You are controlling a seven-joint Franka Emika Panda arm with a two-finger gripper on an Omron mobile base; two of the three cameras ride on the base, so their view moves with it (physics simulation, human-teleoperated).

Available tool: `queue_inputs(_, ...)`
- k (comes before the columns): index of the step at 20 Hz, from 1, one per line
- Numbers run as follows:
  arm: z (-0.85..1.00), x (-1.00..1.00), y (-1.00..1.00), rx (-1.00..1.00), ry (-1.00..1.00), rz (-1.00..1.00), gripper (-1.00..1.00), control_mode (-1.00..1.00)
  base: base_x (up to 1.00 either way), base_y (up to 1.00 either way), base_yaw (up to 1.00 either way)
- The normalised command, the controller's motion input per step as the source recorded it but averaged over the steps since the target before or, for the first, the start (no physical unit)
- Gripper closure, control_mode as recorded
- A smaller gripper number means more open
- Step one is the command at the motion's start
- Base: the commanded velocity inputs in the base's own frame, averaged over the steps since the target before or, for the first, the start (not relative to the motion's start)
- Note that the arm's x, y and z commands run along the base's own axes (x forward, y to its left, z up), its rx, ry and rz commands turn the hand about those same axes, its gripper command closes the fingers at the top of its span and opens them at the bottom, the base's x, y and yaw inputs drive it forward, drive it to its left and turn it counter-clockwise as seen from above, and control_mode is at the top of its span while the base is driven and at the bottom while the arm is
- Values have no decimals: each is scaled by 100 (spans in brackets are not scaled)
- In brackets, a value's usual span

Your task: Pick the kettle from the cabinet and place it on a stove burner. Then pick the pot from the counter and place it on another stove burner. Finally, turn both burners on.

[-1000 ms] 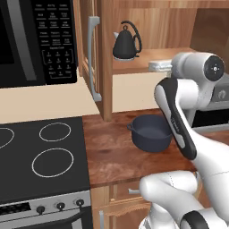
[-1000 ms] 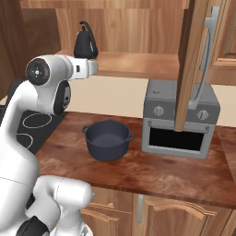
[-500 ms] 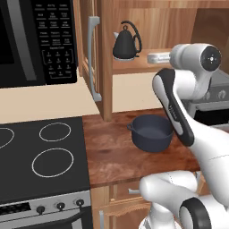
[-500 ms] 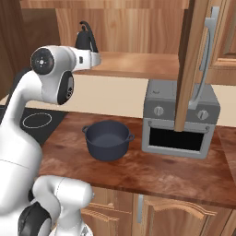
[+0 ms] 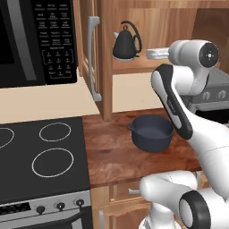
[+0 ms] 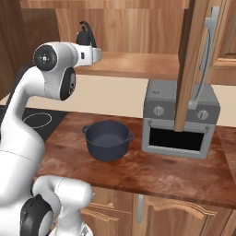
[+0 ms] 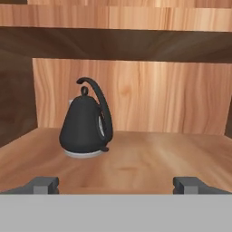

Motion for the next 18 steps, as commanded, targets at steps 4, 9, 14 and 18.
queue_inputs(4,0,3,0,0,-14,0,-100,-100,0,0,0)
queue_inputs(9,0,7,0,0,-10,0,-100,-100,0,0,0)
queue_inputs(14,0,5,0,0,-1,0,-100,-100,0,0,0)
queue_inputs(18,0,29,0,0,0,0,-100,-100,0,0,0)
